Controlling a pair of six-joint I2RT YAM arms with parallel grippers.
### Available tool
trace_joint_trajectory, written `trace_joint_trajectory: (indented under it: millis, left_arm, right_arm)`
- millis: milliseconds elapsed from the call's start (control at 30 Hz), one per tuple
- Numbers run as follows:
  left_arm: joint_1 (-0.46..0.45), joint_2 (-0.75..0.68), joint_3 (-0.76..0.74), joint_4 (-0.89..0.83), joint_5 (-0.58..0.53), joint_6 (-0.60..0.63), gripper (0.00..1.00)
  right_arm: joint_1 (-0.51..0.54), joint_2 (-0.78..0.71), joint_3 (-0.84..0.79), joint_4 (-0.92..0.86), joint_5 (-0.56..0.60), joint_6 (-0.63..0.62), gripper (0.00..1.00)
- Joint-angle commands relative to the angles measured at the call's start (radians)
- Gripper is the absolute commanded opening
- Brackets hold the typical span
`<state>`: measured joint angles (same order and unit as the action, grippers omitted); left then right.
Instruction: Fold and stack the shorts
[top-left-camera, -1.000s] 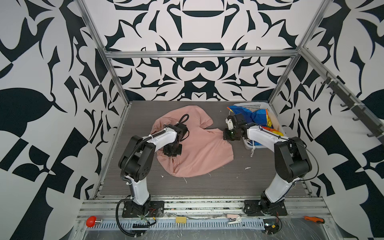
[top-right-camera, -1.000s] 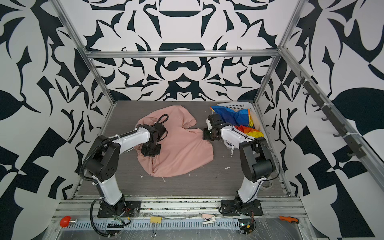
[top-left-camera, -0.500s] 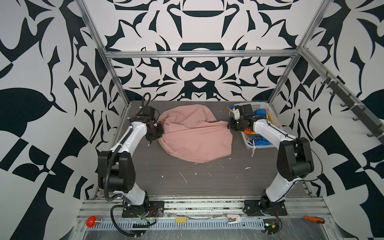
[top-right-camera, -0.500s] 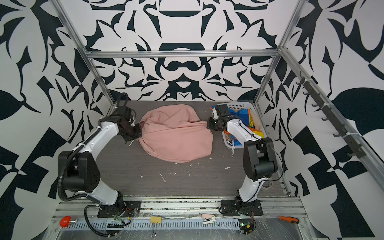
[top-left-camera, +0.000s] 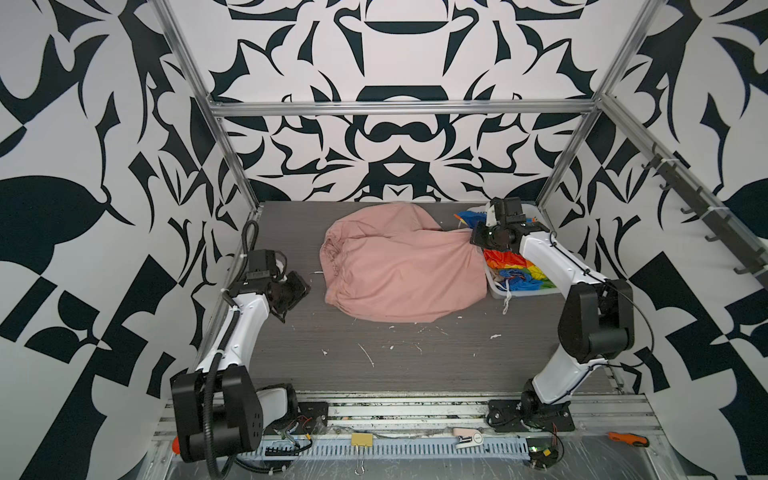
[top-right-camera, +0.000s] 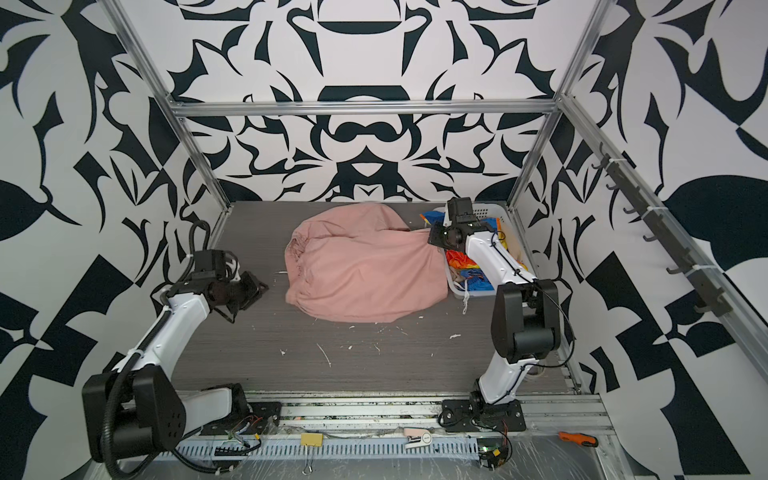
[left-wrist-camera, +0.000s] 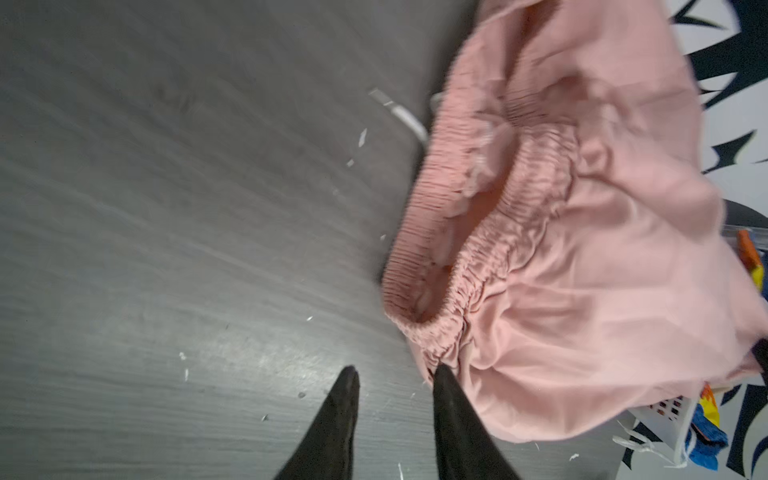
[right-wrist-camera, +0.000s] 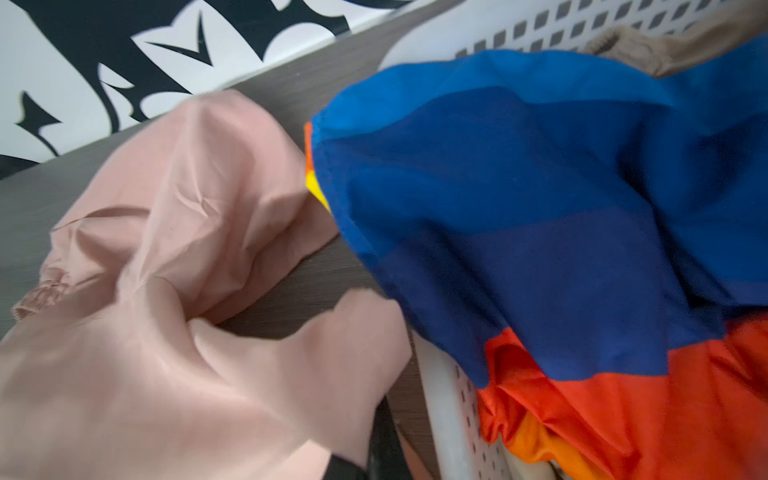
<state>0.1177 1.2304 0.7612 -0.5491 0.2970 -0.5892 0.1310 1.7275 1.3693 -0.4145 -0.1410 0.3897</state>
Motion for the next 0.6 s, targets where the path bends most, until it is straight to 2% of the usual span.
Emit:
trace_joint_trajectory:
  millis: [0, 100, 233, 300, 400, 500, 567]
  left_arm:
    - [0.012, -0.028, -0.067, 0.076, 0.105, -0.055, 0.36]
    - [0.006, -0.066, -0.100, 0.094, 0.107, -0.072, 0.51]
    - [-0.055, -0.058, -0.087, 0.118, 0.119, -0.100, 0.77]
    - [-0.106, -0.027, -0.066, 0.101, 0.106, -0.098, 0.88]
    - [-0.176, 0.022, -0.055, 0.105, 0.108, -0.118, 0.90]
    - [-0.262, 0.104, -0.023, 0.100, 0.076, -0.113, 0.90]
    - [-0.279, 0.157, 0.000, 0.080, 0.046, -0.089, 0.89]
  right_arm:
    - [0.010, -0.010, -0.012, -0.025, 0.019, -0.017, 0.00]
    - [0.021, -0.015, -0.033, -0.036, 0.014, -0.025, 0.01]
    - [0.058, -0.042, -0.066, -0.042, 0.020, -0.032, 0.32]
    - [0.076, -0.059, -0.079, -0.054, 0.032, -0.035, 0.43]
    - [0.098, -0.108, -0.128, -0.056, 0.047, -0.033, 0.53]
    - [0.116, -0.176, -0.201, -0.051, 0.064, -0.022, 0.59]
    - [0.125, -0.226, -0.257, -0.049, 0.073, -0.015, 0.62]
